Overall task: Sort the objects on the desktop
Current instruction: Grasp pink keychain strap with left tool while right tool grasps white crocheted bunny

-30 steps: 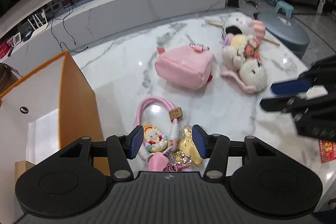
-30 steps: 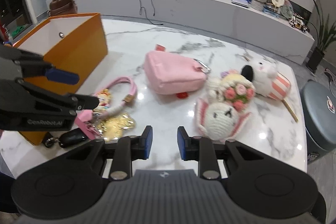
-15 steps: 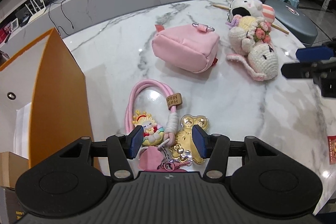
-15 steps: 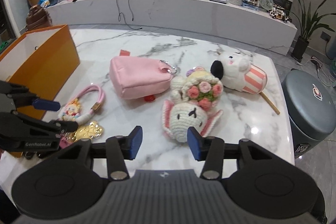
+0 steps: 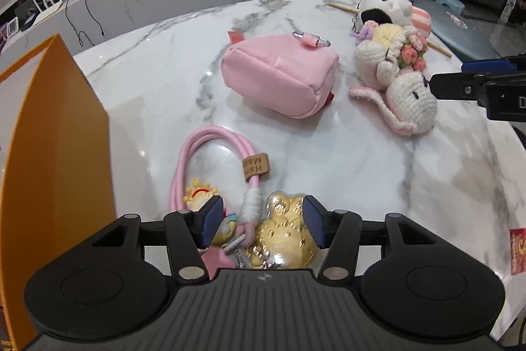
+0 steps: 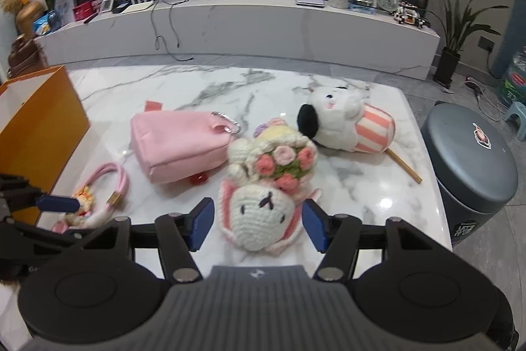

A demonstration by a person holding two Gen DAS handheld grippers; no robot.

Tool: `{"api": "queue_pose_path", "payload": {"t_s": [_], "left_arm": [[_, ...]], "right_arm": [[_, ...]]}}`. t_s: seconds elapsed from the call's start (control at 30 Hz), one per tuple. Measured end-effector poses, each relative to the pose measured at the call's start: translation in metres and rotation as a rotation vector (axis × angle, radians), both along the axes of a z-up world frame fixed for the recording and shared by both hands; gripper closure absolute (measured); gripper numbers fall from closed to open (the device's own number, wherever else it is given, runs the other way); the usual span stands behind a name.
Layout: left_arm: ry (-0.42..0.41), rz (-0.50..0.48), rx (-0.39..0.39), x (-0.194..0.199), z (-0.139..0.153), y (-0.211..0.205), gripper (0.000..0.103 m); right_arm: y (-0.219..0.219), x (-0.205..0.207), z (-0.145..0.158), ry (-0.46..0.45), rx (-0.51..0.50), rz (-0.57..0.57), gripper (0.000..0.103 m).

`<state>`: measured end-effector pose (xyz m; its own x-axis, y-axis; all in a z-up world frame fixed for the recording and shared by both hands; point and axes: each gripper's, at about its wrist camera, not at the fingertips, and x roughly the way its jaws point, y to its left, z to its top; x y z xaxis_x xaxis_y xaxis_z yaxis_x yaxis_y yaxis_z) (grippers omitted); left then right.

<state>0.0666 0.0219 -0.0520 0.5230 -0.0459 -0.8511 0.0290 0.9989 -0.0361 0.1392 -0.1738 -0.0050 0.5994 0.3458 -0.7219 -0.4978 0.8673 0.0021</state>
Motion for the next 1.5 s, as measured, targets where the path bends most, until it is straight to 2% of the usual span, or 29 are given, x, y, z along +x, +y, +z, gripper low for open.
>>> {"api": "queue_pose_path", "payload": {"t_s": [0.3,0.5,0.67,0.73,0.83,0.87,0.9,0.97,1.0,1.1,1.23,1.5], "left_arm": [[-0.034,-0.016,0.033,0.011,-0.005,-0.006,0.040],[-0.005,-0.004,-0.036,0.019,-0.018,-0.002,0.037],[-0.009,0.003,-0.028,0.024,-0.019,-0.003,0.036],[-0.009,0.002,-0.027,0.025,-0.019,-0.004,0.036],[-0.006,0.002,-0.027,0.026,-0.019,-0.003,0.036],[-0.008,0.004,-0.025,0.025,-0.018,-0.003,0.043],[-0.014,0.004,-0.028,0.024,-0.017,-0.002,0.060],[-0.011,-0.001,-0.026,0.024,-0.016,0.000,0.079],[-0.007,0.000,-0.029,0.023,-0.015,0.001,0.084],[0.000,0.008,-0.060,0.021,-0.015,0.007,0.086],[0.003,0.004,-0.057,0.019,-0.012,0.008,0.086],[-0.041,-0.020,-0.088,0.010,0.009,0.005,0.089]], "right_arm": [[0.002,0.016,-0.011,0.000,-0.013,-0.048,0.040],[0.003,0.027,-0.028,0.066,0.012,-0.057,0.038],[0.008,0.034,-0.036,0.081,0.030,-0.073,0.035],[0.012,0.035,-0.041,0.088,0.016,-0.074,0.029],[0.018,0.036,-0.051,0.089,-0.013,-0.070,0.029],[0.018,0.037,-0.054,0.102,-0.013,-0.068,0.032],[0.018,0.038,-0.057,0.121,-0.013,-0.067,0.037],[0.016,0.040,-0.059,0.146,0.006,-0.064,0.039],[0.016,0.040,-0.058,0.152,0.010,-0.062,0.042],[0.015,0.038,-0.055,0.161,0.009,-0.062,0.046],[0.012,0.037,-0.053,0.178,0.029,-0.060,0.047],[0.007,0.032,-0.042,0.164,0.045,-0.055,0.048]]}}
